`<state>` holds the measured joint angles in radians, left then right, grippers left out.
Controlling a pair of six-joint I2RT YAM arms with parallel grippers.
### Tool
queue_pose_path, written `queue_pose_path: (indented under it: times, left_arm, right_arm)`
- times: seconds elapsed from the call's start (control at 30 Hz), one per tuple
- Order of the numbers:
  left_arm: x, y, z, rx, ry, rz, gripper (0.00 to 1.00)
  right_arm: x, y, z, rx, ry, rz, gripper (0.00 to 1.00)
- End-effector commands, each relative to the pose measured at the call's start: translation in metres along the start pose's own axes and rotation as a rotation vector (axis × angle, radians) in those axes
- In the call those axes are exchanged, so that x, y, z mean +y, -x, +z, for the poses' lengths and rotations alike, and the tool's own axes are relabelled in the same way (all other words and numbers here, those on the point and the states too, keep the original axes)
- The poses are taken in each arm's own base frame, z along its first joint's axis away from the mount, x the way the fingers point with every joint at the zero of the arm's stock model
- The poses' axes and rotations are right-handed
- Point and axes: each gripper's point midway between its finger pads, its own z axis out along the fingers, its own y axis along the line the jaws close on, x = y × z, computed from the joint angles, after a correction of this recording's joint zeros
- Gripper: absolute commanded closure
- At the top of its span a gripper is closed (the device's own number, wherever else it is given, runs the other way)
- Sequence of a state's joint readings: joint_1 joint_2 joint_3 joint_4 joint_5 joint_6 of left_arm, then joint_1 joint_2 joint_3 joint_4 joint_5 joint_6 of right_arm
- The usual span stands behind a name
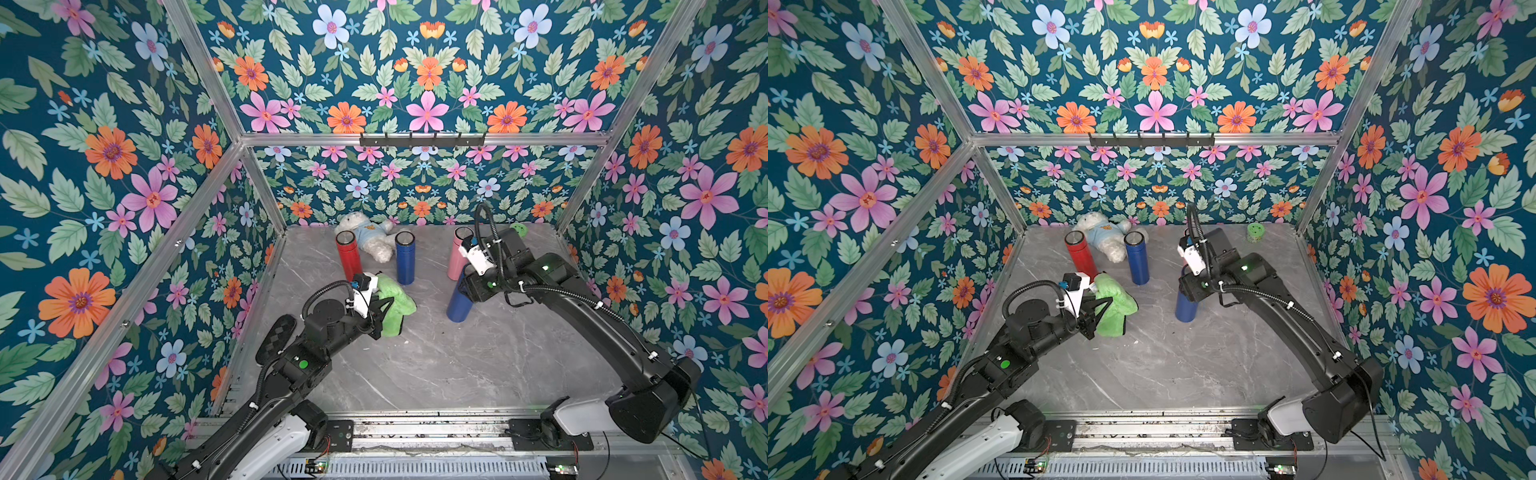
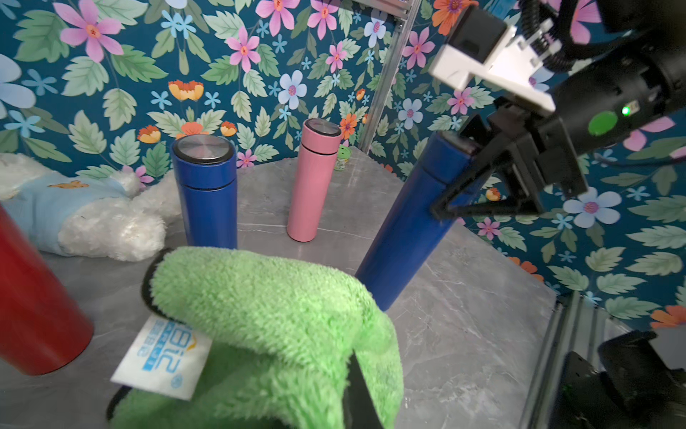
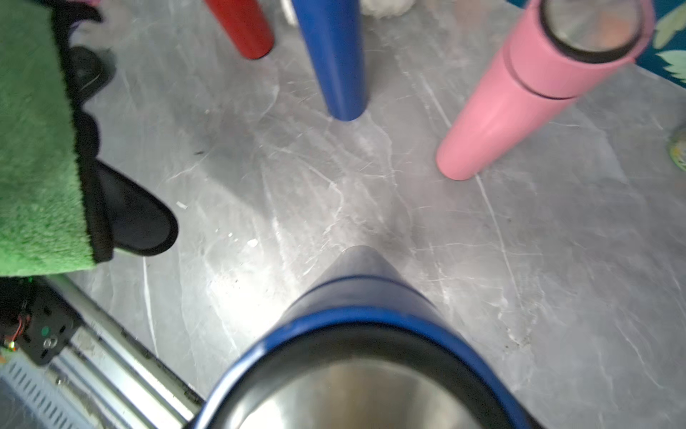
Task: Wipe the surface of the thermos
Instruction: Wipe the dirt from the surface of the thermos.
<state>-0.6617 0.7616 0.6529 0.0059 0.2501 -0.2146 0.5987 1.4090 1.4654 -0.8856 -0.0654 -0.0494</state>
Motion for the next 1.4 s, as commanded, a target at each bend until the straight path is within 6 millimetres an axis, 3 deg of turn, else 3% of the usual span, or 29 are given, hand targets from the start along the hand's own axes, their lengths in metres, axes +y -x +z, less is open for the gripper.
queue_pose_path:
  times: [0.0, 0.2, 0.4, 0.67, 1.0, 1.2, 1.37]
  left_arm:
    - [-0.019, 0.002, 0.001, 0.025, -0.103, -0.046, 1.00]
    - [-0.036, 0.009, 0.005, 0.020, -0.206, -0.095, 1.00]
    - [-0.041, 0.009, 0.016, 0.009, -0.259, -0.119, 1.00]
    - [-0.051, 0.004, 0.032, 0.030, -0.357, -0.151, 1.00]
    - [-0.046, -0.034, 0.053, 0.018, -0.438, -0.227, 1.00]
    - [-0.037, -0.060, 0.056, 0.009, -0.427, -0.253, 1.00]
    - [-0.032, -0.062, 0.049, -0.067, -0.413, -0.246, 1.00]
  right_arm:
    - [0.024, 0.003, 0.009, -0.028, 0.013, -0.108, 1.00]
    - [0.072, -0.002, 0.035, -0.032, 0.093, -0.240, 1.00]
    - [0.095, -0.006, 0.051, -0.058, 0.158, -0.289, 1.00]
    - [0.108, -0.012, 0.062, -0.110, 0.175, -0.323, 1.00]
    - [0.120, -0.018, 0.071, -0.110, 0.205, -0.355, 1.00]
    - [0.117, -0.021, 0.073, -0.113, 0.189, -0.345, 1.00]
    - [0.112, -0.025, 0.075, -0.117, 0.169, -0.333, 1.00]
